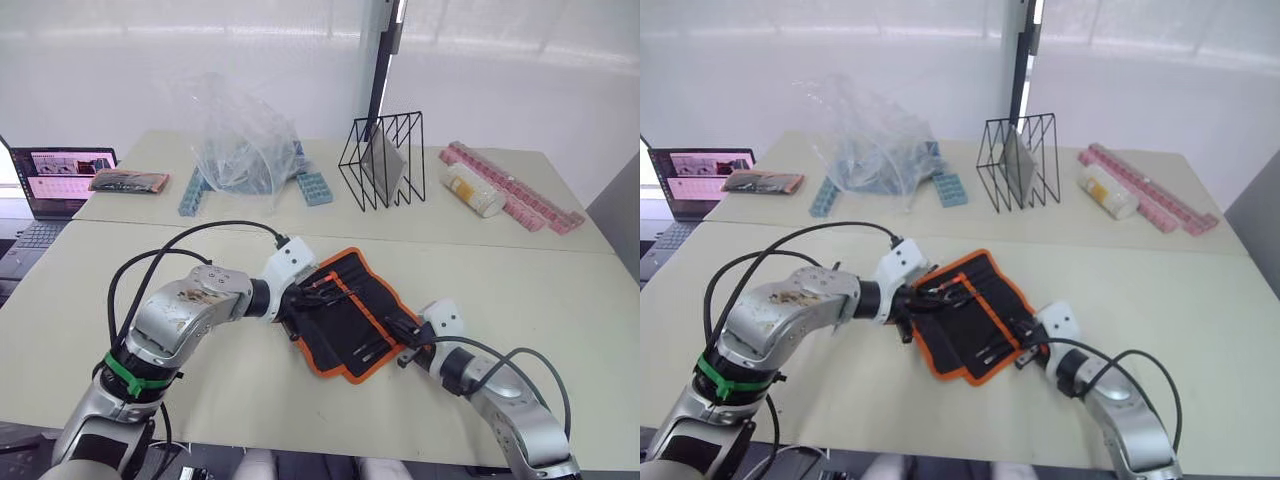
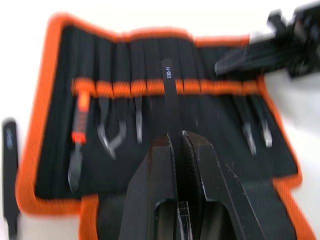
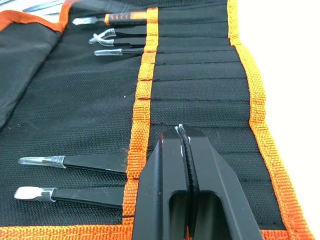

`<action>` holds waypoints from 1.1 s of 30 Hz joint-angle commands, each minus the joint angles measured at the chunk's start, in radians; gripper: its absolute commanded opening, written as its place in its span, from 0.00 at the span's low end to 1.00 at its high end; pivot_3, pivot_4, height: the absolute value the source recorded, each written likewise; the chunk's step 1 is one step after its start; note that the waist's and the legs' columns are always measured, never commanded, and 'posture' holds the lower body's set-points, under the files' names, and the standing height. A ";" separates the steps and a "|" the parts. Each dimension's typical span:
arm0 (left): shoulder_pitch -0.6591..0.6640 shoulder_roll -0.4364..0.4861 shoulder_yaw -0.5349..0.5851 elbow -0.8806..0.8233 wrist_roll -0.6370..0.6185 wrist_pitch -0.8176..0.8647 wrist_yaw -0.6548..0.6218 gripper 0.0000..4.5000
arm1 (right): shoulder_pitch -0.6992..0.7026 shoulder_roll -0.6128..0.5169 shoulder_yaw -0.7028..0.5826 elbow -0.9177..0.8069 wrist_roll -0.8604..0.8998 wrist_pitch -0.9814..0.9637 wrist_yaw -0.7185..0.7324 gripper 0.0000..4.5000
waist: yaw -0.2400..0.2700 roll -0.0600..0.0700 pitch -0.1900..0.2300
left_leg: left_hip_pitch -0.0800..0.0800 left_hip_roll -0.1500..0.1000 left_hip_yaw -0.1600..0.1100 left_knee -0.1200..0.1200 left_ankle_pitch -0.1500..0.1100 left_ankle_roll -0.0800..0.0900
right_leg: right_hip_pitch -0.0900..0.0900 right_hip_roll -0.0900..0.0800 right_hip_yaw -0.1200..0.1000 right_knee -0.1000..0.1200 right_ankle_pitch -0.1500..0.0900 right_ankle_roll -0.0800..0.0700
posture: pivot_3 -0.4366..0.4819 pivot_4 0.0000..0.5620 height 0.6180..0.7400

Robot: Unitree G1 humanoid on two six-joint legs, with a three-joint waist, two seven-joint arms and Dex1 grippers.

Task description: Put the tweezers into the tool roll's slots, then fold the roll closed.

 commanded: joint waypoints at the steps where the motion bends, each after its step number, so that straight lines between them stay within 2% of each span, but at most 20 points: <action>1: -0.043 0.002 -0.002 -0.027 -0.010 0.080 0.020 0.00 | 0.025 -0.008 0.049 0.006 -0.030 0.092 -0.018 0.01 | 0.000 -0.001 0.000 | 0.000 0.000 0.000 0.000 0.000 0.000 | 0.000 0.000 0.000 0.000 0.000 0.000 | 0.48 0.27 0.84; 15: -0.104 0.008 -0.112 0.097 0.042 0.030 0.000 0.00 | 0.057 0.021 0.121 -0.106 -0.076 0.178 -0.092 0.01 | -0.005 -0.002 -0.001 | 0.000 0.000 0.000 0.000 0.000 0.000 | 0.000 0.000 0.000 0.000 0.000 0.000 | 0.48 0.27 0.84; 33: -0.112 -0.043 -0.168 0.201 0.141 -0.111 -0.033 0.00 | 0.085 -0.015 0.153 -0.175 -0.118 0.240 -0.103 0.01 | -0.002 -0.003 -0.001 | 0.000 0.000 0.000 0.000 0.000 0.000 | 0.000 0.000 0.000 0.000 0.000 0.000 | 0.48 0.27 0.84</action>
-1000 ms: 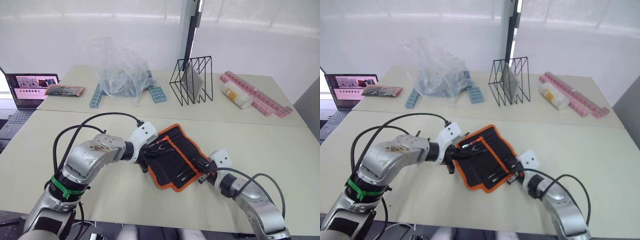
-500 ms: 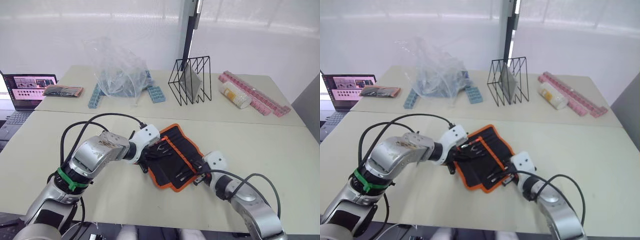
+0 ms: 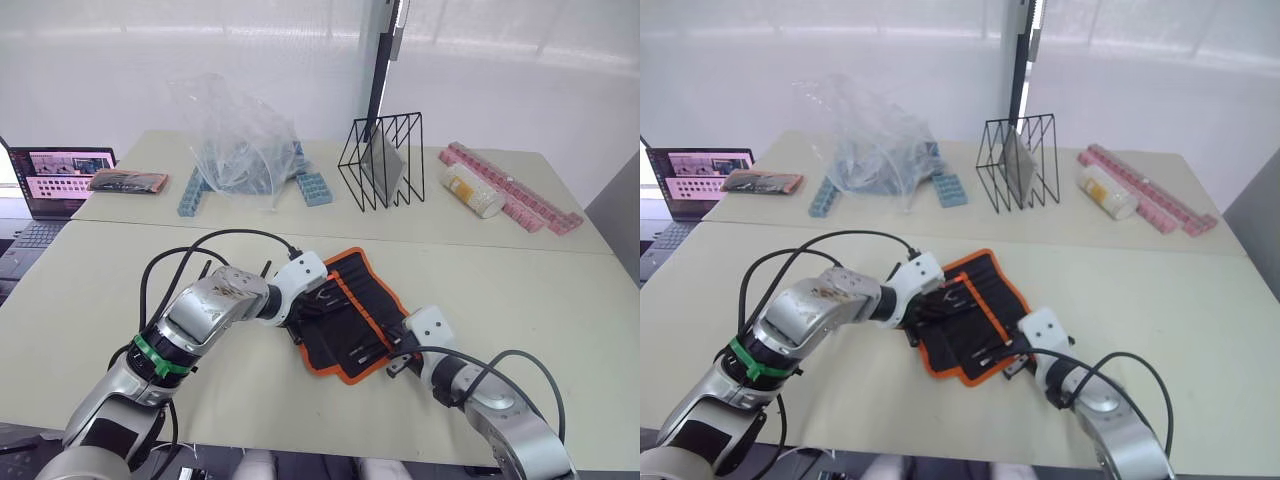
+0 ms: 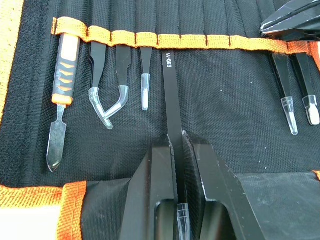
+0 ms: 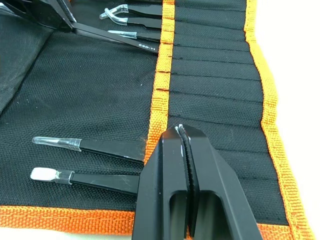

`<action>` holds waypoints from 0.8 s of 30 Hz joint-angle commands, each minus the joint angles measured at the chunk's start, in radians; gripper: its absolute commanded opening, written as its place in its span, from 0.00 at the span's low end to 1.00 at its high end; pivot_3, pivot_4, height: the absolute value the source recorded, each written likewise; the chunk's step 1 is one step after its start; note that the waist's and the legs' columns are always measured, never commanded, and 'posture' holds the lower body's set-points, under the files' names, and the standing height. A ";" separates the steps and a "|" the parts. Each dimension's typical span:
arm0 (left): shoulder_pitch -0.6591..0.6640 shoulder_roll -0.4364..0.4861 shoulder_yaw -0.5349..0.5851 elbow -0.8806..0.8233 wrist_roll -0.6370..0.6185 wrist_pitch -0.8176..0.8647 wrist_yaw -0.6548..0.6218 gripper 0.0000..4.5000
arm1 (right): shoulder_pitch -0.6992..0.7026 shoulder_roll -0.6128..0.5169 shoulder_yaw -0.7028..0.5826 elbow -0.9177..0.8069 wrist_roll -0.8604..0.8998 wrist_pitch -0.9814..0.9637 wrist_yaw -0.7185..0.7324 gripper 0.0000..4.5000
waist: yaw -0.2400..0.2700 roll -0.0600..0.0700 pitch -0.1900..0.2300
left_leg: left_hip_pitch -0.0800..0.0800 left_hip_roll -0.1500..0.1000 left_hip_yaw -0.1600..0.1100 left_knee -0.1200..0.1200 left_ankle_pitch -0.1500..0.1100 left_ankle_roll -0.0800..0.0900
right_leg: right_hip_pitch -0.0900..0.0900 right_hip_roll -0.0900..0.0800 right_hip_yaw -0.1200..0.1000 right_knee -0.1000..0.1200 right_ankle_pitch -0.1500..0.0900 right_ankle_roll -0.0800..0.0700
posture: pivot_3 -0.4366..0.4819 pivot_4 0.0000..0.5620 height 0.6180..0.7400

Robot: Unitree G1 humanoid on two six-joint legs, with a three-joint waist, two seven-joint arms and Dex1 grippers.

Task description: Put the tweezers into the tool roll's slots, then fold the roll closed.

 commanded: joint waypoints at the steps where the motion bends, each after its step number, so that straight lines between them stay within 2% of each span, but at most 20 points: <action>1: -0.028 0.003 -0.004 0.014 0.033 -0.042 -0.015 0.00 | 0.038 -0.012 0.068 0.032 -0.013 0.071 0.012 0.01 | 0.000 0.000 0.000 | 0.000 0.000 0.000 0.000 0.000 0.000 | 0.000 0.000 0.000 0.000 0.000 0.000 | 0.48 0.27 0.84; 15: -0.035 -0.015 -0.020 0.040 0.076 -0.084 -0.059 0.00 | -0.005 0.061 0.027 -0.056 0.025 0.011 0.008 0.01 | -0.004 0.000 0.000 | -0.001 0.000 0.000 0.000 0.000 0.000 | -0.001 0.000 0.000 0.000 0.000 0.000 | 0.48 0.27 0.84; 24: -0.028 -0.025 -0.022 0.036 0.092 -0.081 -0.072 0.00 | -0.034 0.081 0.029 -0.054 0.003 0.012 -0.012 0.01 | -0.002 0.000 0.000 | -0.004 0.000 0.000 0.000 0.000 0.000 | -0.005 0.000 0.000 0.001 0.000 0.000 | 0.48 0.27 0.84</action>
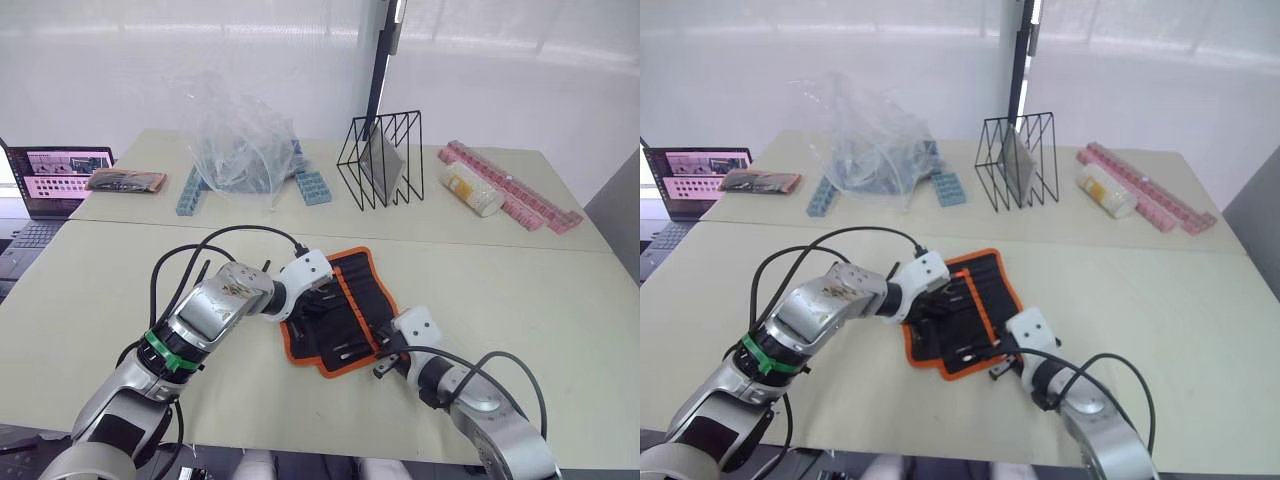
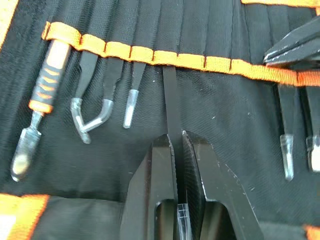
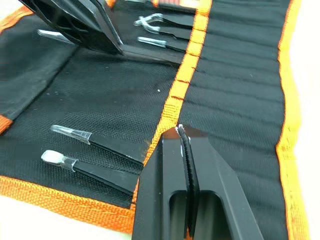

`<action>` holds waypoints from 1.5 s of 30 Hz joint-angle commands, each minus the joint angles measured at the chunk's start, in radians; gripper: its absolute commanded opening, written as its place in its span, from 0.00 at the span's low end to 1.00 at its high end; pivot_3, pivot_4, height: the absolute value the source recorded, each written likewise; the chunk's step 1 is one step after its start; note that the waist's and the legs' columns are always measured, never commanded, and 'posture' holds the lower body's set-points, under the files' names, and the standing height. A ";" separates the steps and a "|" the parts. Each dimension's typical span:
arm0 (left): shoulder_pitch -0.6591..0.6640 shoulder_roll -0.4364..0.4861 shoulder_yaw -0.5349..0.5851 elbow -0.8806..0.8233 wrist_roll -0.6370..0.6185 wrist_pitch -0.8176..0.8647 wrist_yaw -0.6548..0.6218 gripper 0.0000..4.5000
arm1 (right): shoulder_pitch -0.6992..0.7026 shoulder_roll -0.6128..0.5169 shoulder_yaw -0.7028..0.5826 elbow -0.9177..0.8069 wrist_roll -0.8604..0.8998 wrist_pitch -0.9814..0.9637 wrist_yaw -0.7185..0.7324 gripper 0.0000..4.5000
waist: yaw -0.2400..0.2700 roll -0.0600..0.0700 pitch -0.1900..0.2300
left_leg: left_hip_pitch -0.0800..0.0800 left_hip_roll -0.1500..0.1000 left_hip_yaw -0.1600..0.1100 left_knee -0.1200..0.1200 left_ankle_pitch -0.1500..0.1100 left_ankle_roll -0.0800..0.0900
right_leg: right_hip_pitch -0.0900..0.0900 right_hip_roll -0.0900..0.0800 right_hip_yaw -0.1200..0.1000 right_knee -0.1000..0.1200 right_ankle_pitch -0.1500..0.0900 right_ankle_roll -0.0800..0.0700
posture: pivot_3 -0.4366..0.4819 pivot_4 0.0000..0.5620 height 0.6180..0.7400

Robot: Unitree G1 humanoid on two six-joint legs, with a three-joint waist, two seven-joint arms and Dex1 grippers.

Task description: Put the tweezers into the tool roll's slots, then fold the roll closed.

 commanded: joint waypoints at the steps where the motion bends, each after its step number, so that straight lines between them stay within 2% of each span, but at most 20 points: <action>1: -0.008 0.003 -0.003 -0.012 0.014 -0.017 -0.014 0.00 | -0.005 -0.001 0.001 -0.031 0.006 0.003 0.001 0.01 | 0.001 0.000 0.000 | 0.000 0.000 0.000 0.000 0.000 0.000 | 0.000 0.000 0.000 0.000 0.000 0.000 | 0.48 0.27 0.84; 5: -0.014 0.019 -0.015 0.012 0.033 -0.052 -0.034 0.00 | 0.012 -0.027 0.010 -0.023 -0.005 0.039 0.005 0.01 | 0.003 0.000 0.000 | -0.002 0.000 0.000 0.000 0.000 0.000 | -0.002 0.000 0.000 0.000 0.000 0.000 | 0.48 0.27 0.84; 10: -0.054 0.037 -0.052 0.107 0.089 -0.188 -0.103 0.00 | 0.046 -0.073 0.035 -0.020 -0.022 0.117 -0.002 0.01 | 0.007 0.000 0.000 | 0.000 0.000 0.000 0.000 0.000 0.000 | 0.000 0.000 0.000 0.000 0.000 0.000 | 0.48 0.27 0.84; 18: -0.094 0.005 -0.073 0.203 0.144 -0.292 -0.170 0.00 | 0.077 -0.092 0.045 -0.036 -0.024 0.208 -0.020 0.01 | 0.021 0.000 0.000 | 0.001 0.000 0.000 0.000 0.000 0.000 | 0.002 0.000 0.000 0.000 0.000 0.000 | 0.48 0.27 0.84; 27: -0.153 -0.072 -0.101 0.292 0.199 -0.353 -0.229 0.00 | 0.086 -0.098 0.102 -0.050 -0.014 0.347 -0.040 0.01 | 0.025 -0.003 -0.003 | 0.002 0.000 0.000 0.001 0.000 0.000 | 0.004 0.000 -0.001 -0.001 0.000 0.000 | 0.48 0.27 0.84; 35: -0.169 -0.146 -0.103 0.384 0.248 -0.417 -0.244 0.00 | 0.095 -0.097 0.130 -0.019 -0.024 0.343 -0.056 0.01 | 0.024 -0.004 -0.004 | 0.005 0.000 0.000 0.001 0.000 0.001 | 0.007 0.000 -0.001 -0.002 0.000 0.000 | 0.48 0.27 0.84; 45: -0.206 -0.253 -0.082 0.580 0.310 -0.554 -0.233 0.00 | 0.101 -0.101 0.156 -0.020 -0.031 0.348 -0.055 0.01 | 0.025 -0.008 -0.012 | 0.007 0.000 0.000 0.000 -0.001 0.001 | 0.008 0.000 -0.001 -0.002 -0.001 0.000 | 0.48 0.27 0.84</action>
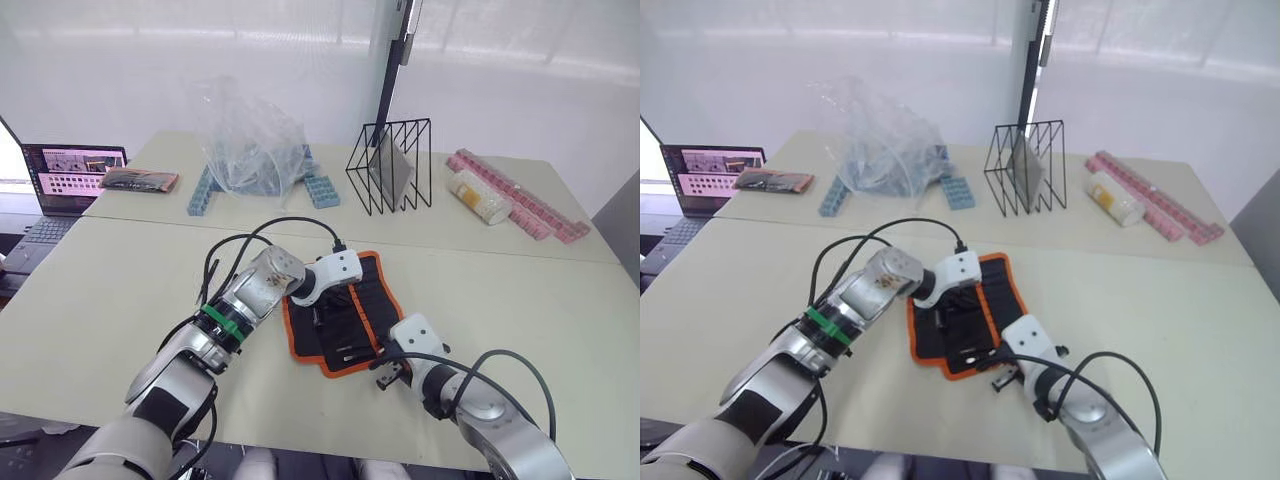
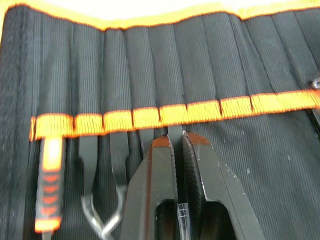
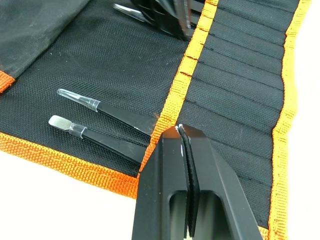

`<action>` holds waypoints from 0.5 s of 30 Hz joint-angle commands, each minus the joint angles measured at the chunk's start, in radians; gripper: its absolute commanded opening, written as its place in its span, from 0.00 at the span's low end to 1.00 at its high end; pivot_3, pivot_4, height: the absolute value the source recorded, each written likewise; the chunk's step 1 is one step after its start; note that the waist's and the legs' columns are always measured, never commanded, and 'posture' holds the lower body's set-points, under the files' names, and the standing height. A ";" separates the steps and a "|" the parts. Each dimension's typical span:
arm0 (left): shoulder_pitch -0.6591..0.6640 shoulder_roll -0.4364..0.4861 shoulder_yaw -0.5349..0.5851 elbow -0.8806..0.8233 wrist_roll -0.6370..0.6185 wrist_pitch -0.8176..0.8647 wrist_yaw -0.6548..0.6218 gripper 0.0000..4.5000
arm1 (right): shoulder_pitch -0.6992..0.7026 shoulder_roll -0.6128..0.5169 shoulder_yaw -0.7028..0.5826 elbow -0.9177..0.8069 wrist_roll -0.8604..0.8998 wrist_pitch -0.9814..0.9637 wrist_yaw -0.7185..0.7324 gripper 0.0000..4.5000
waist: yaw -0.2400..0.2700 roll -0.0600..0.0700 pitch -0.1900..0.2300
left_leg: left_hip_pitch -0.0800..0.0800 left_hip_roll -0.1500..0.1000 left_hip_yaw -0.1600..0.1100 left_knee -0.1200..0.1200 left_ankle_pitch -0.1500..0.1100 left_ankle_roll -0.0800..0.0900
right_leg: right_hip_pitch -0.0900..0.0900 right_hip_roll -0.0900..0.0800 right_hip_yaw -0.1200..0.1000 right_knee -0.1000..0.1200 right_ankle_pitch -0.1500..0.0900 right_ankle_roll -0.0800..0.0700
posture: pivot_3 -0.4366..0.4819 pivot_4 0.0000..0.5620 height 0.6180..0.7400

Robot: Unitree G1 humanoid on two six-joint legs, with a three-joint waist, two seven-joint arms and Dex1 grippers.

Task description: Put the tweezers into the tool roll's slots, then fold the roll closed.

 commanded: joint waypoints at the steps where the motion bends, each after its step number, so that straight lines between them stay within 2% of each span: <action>1: -0.023 -0.033 0.016 0.036 0.020 -0.039 0.006 0.00 | 0.071 -0.017 0.088 0.118 0.012 0.109 0.024 0.01 | 0.001 0.000 -0.003 | 0.000 0.000 0.000 0.000 0.000 0.000 | 0.000 0.000 0.000 0.000 0.000 0.000 | 0.48 0.27 0.84; 9: 0.001 -0.021 0.042 0.037 0.036 -0.051 -0.010 0.00 | 0.070 -0.010 0.094 0.127 0.004 0.102 0.023 0.01 | 0.000 -0.003 -0.008 | 0.002 0.000 0.000 0.000 0.000 0.000 | 0.002 0.000 0.000 0.000 0.000 0.000 | 0.48 0.27 0.84; 11: 0.006 -0.004 0.056 0.014 0.031 -0.037 -0.019 0.18 | 0.069 -0.009 0.092 0.132 0.002 0.099 0.023 0.00 | -0.001 -0.003 -0.009 | 0.002 0.000 0.000 0.000 0.000 0.000 | 0.001 0.000 0.000 0.000 0.000 0.000 | 0.48 0.27 0.84; 15: 0.017 0.054 0.088 -0.079 0.025 -0.001 -0.034 0.47 | 0.054 -0.007 0.079 0.138 0.001 0.097 0.026 0.00 | -0.004 -0.003 -0.009 | 0.002 0.000 0.000 0.000 0.000 0.000 | 0.001 0.000 0.000 0.000 0.000 0.000 | 0.48 0.27 0.84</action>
